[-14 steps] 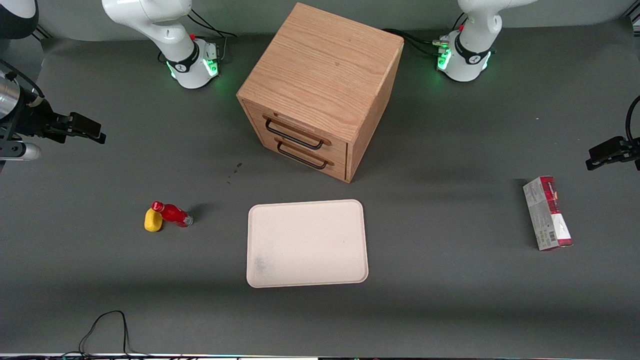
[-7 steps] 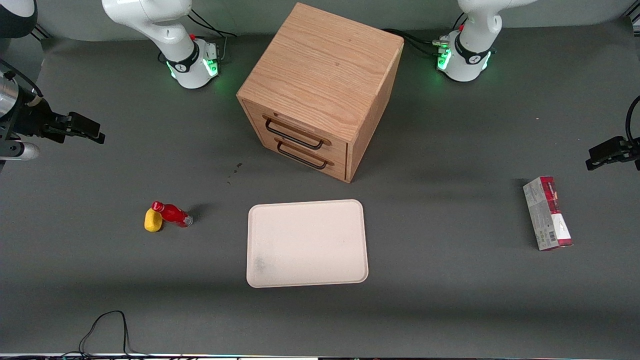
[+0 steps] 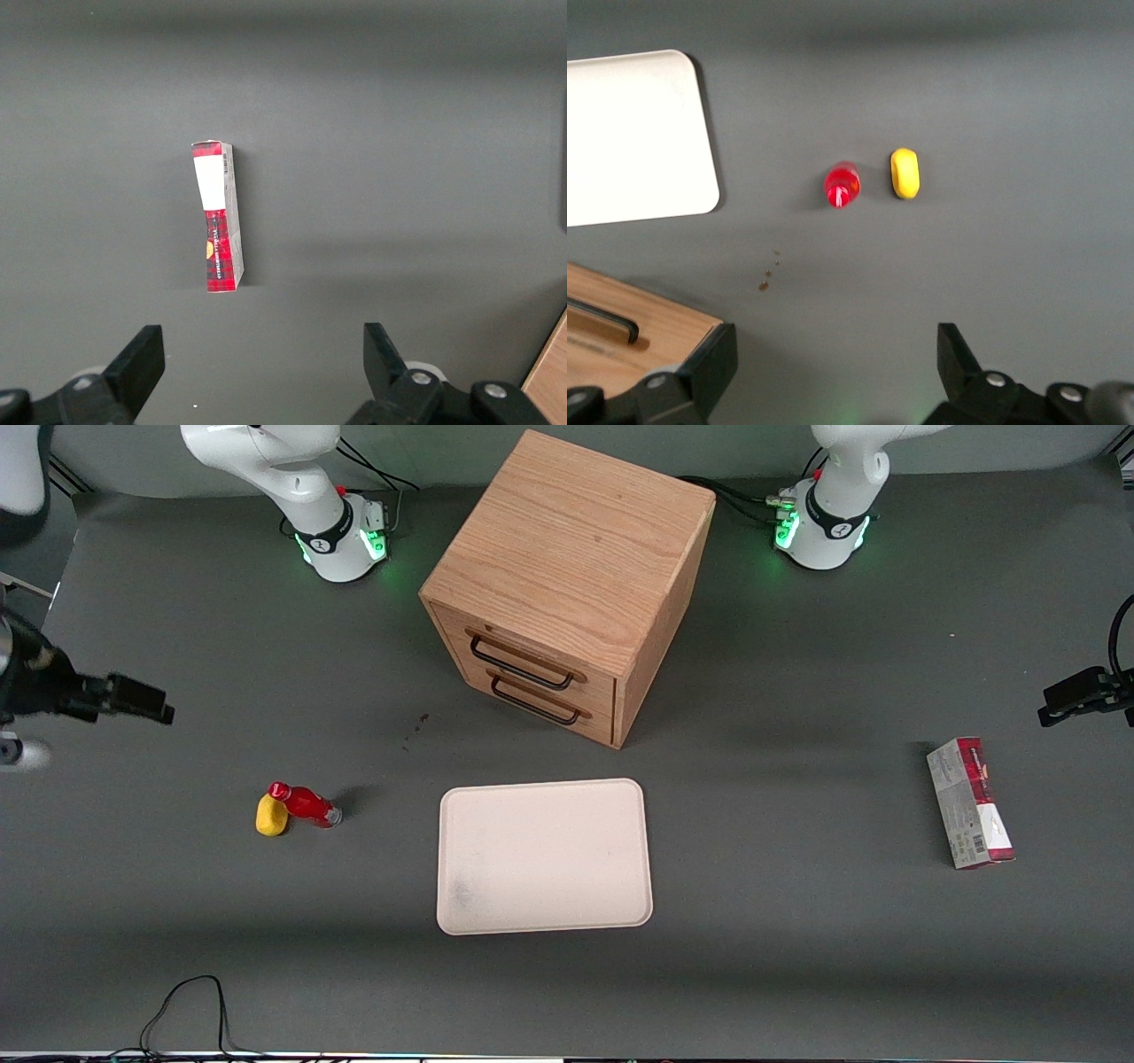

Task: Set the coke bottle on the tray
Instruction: 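Move the open right gripper down over the red Coca-Cola bottle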

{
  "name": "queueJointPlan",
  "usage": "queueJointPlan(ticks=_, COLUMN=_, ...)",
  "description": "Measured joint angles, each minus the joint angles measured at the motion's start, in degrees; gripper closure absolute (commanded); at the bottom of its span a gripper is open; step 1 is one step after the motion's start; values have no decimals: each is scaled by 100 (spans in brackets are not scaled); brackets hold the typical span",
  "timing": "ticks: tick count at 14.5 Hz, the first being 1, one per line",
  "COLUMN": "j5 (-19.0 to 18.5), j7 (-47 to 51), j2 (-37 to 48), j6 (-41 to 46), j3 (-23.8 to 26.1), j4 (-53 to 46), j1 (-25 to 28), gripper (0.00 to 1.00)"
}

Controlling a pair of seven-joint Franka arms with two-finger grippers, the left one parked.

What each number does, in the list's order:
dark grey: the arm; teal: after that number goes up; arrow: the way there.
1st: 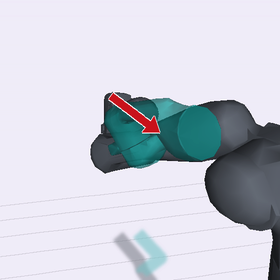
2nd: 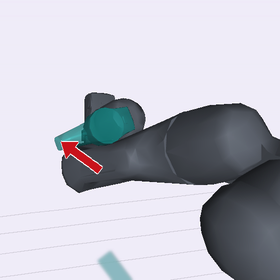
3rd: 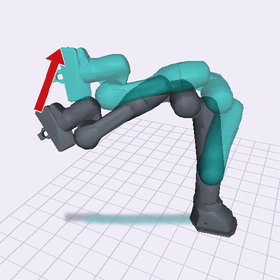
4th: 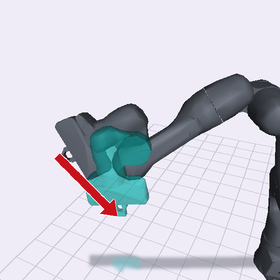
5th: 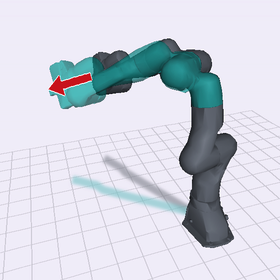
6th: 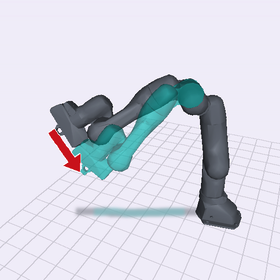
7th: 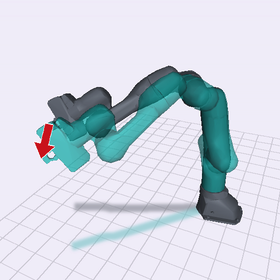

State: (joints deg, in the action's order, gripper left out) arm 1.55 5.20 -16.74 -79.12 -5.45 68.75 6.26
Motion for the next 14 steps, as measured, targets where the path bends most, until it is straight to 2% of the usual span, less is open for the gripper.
queueJointPlan(ticks=3, j5=0, j7=0, j2=-693, j6=151, j3=1, j4=-712, j1=3, gripper=0)
queueJointPlan(ticks=8, j5=0, j7=3, j2=-752, j6=294, j3=1, j4=-954, j1=2, gripper=0)
queueJointPlan(ticks=11, j5=35, j7=4, j2=-751, j6=295, j3=5, j4=-790, j1=6, gripper=0)
queueJointPlan(ticks=14, j5=68, j7=4, j2=-602, j6=-150, j3=20, j4=-65, j1=22, gripper=0)
